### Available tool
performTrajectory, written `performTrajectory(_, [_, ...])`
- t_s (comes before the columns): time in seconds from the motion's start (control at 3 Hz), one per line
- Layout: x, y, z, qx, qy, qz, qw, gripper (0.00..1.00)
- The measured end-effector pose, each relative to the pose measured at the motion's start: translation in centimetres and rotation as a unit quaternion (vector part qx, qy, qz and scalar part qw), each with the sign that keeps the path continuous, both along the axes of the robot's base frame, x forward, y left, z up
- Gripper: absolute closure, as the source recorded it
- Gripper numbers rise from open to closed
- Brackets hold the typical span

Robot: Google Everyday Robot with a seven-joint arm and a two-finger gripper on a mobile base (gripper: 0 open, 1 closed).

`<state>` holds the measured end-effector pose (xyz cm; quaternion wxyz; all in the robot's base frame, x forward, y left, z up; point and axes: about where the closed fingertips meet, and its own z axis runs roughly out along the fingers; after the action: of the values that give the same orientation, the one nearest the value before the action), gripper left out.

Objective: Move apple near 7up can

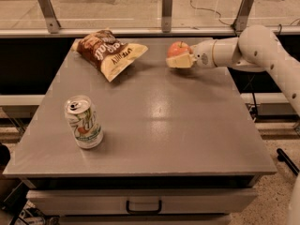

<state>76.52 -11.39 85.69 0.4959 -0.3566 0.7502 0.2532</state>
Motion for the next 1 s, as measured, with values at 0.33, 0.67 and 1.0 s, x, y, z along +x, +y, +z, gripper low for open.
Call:
performTrajectory(0.33, [-3.2,-1.2,1.1,0.005,0.002,0.000,1.0000,1.00])
performTrajectory(0.67, [-6.8,-1.6,1.9,-0.006,-0.002,0.012,0.9999,1.00])
performTrajectory(1.0, [-10.8,-0.6,2.6,-0.034,-0.012,0.034,0.9988,1.00])
